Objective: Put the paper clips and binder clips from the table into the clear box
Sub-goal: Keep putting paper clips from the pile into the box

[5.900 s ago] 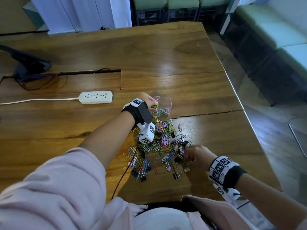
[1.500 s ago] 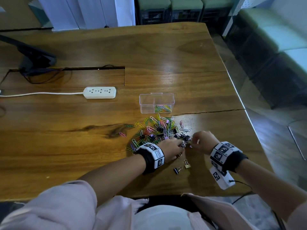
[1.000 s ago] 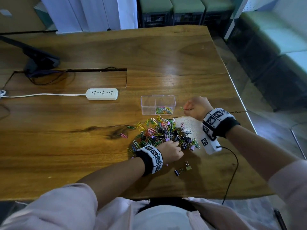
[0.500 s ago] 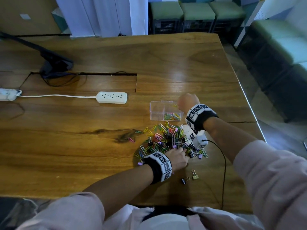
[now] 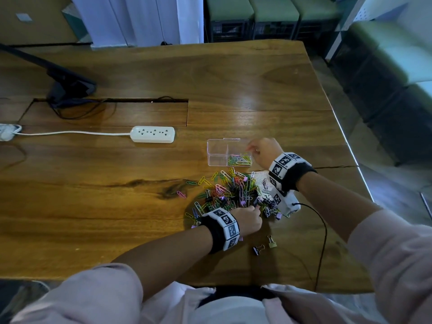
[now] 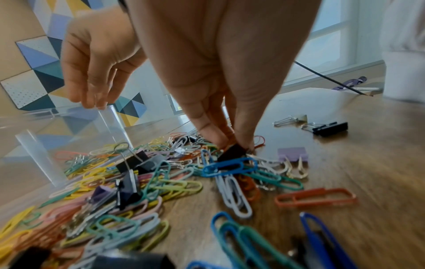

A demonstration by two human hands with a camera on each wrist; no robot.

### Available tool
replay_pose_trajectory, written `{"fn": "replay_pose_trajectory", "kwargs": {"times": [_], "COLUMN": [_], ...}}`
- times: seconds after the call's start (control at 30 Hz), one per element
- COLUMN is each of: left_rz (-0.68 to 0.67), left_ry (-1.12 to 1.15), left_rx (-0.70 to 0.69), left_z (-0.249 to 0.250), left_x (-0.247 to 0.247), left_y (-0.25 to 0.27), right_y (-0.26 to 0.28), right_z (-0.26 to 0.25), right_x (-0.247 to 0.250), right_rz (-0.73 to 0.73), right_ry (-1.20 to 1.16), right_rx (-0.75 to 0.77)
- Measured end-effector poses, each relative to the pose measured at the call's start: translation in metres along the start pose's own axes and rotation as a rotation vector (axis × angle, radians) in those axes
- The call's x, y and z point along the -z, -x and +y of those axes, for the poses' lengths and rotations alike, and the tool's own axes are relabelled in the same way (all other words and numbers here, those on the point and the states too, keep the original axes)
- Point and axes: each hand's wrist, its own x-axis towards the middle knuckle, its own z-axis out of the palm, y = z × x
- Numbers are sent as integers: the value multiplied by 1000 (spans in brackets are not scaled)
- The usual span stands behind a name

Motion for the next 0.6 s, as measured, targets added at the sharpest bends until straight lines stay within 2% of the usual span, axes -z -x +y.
{"fn": "replay_pose_trajectory", "kwargs": {"times": [0.13, 0.33, 0.4, 0.5, 0.6], "left_rz": [-37, -75, -96, 0, 140], "left_ry": [13, 265, 380, 650, 758], "left_rx": [-34, 20, 78, 237, 328], "left_z": [-1, -11, -20, -39, -71], "left_x": [1, -5, -2, 4, 10], "left_y": [-1, -5, -6, -5, 3], "right_y": [21, 60, 72, 91, 108], "right_z": [13, 36, 42, 44, 39], "right_x": [-2, -10, -13, -20, -25], "right_rz": [16, 106, 70, -33, -124], "right_ry": [-32, -93, -128, -73, -38], "right_rx": [0, 35, -23, -18, 18]}}
